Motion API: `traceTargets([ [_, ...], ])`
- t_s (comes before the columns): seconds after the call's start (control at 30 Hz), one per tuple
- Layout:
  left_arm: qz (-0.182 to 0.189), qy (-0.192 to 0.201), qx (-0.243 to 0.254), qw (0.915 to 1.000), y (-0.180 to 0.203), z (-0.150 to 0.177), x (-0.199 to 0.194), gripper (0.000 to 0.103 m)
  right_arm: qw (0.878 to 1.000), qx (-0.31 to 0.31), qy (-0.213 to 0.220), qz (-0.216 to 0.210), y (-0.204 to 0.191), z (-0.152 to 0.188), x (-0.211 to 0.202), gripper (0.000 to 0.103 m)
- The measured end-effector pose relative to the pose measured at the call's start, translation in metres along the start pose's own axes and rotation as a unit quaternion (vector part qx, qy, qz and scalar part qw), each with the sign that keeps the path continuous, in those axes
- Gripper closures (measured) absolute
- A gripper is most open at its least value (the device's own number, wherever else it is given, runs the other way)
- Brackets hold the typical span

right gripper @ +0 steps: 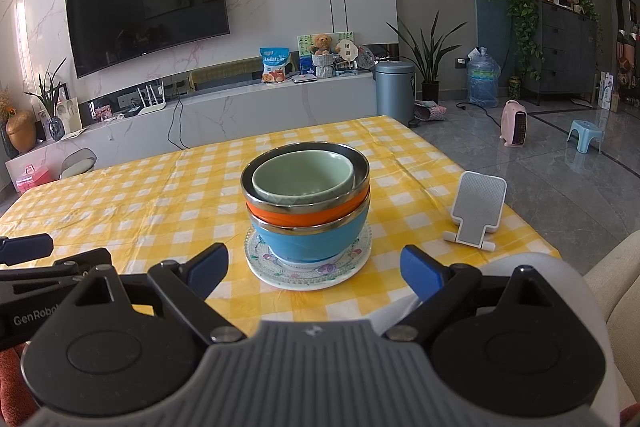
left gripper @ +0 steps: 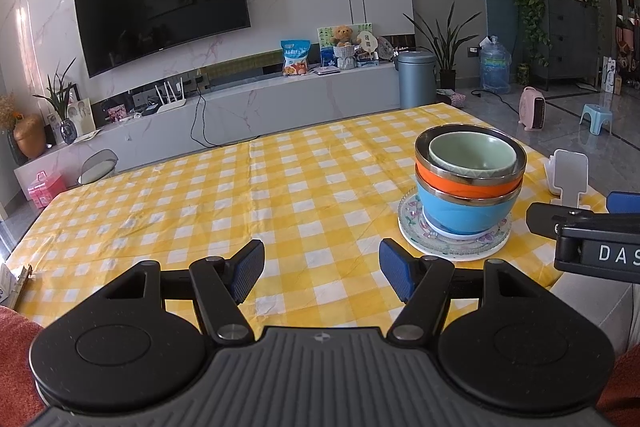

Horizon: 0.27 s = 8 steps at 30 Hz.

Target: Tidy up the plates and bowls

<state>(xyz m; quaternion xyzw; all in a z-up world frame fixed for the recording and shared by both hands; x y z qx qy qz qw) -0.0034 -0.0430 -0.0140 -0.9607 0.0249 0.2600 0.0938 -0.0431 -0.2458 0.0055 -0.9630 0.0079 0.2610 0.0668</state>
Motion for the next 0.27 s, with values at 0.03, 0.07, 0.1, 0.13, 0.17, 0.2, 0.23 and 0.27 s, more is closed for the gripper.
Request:
traceTargets([
  [0.03, 0.002, 0.000, -0.001, 1.0000, 0.0001, 0.0000, -0.0003, 0.026, 1.000, 0.000, 0.000, 0.000, 0.0002, 0.0000, -0.0003, 0.012],
  [0.07, 0.004, 0.000, -0.002, 1.0000, 0.0003, -0.0001, -0.0009, 0.026, 1.000, 0.000, 0.000, 0.000, 0.0000, 0.0001, 0.0000, 0.012],
  [0.1, 0.005, 0.000, -0.004, 1.0000, 0.0003, -0.0002, -0.0016, 0.026, 1.000, -0.001, 0.000, 0.000, 0.0000, 0.0001, 0.0000, 0.012],
  [0.13, 0.005, 0.001, -0.005, 1.0000, -0.0001, -0.0002, -0.0019, 0.026, 1.000, 0.000, 0.000, 0.000, 0.0002, 0.0000, -0.0004, 0.012],
  [0.17, 0.005, 0.002, -0.005, 1.0000, -0.0003, -0.0003, -0.0025, 0.026, 1.000, -0.001, 0.000, 0.000, 0.0001, 0.0001, -0.0001, 0.012],
  [0.2, 0.004, 0.002, -0.006, 1.0000, -0.0005, -0.0003, -0.0029, 0.026, 1.000, 0.000, 0.000, 0.000, 0.0002, 0.0000, -0.0004, 0.012],
  [0.23, 0.005, 0.003, -0.007, 1.0000, -0.0006, -0.0002, -0.0033, 0.025, 1.000, 0.000, 0.000, 0.000, 0.0001, 0.0001, -0.0001, 0.012],
  [0.27, 0.005, 0.002, -0.008, 1.0000, -0.0012, -0.0010, -0.0029, 0.025, 1.000, 0.000, 0.000, 0.000, 0.0002, 0.0000, -0.0004, 0.012],
])
Point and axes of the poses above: each gripper's, at about its wrist camera, not at the fingertips, and x roughly the way its jaws point, y to its right, z to its underside, the point moved 3 cm from there along x, roughly the way its jaws point, and after that the axes turned 3 degrees about -z, right-handed, at the moved point
